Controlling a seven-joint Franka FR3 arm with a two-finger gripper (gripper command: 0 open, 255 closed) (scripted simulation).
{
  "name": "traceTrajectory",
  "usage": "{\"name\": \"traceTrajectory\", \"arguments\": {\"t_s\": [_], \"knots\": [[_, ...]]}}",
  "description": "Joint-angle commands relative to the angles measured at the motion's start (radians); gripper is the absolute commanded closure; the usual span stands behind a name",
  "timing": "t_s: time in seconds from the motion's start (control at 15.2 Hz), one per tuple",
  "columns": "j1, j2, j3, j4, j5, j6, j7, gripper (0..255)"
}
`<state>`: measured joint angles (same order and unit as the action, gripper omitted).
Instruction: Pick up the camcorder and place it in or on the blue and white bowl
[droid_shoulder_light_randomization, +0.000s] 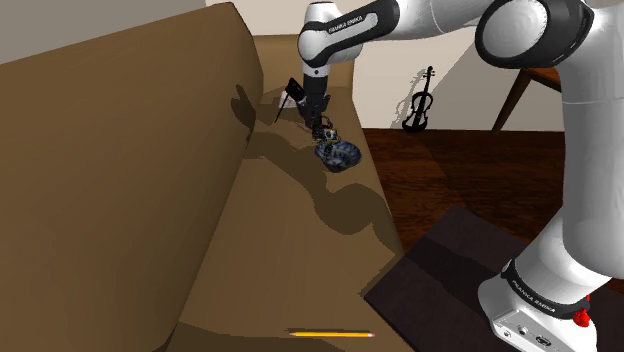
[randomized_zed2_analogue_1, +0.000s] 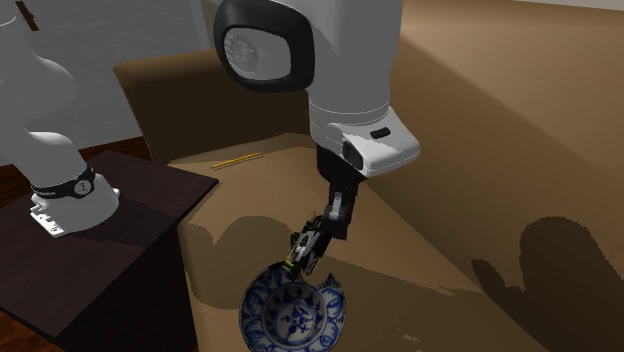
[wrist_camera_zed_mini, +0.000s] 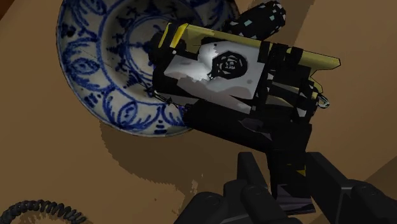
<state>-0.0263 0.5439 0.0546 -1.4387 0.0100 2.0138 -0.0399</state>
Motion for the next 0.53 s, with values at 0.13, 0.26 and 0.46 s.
{"name": "traceTrajectory", "arguments": {"t_s": [0.13,0.26,0.46], "knots": [[-0.050,0.061,-0.013,0.090,0.007,-0.031,-0.066,255],[-0.050,0.068,-0.014,0.074,0.007,-0.008,-0.067,255],[-0.050,0.081,-0.014,0.055,0.007,0.024,-0.068,255]]}}
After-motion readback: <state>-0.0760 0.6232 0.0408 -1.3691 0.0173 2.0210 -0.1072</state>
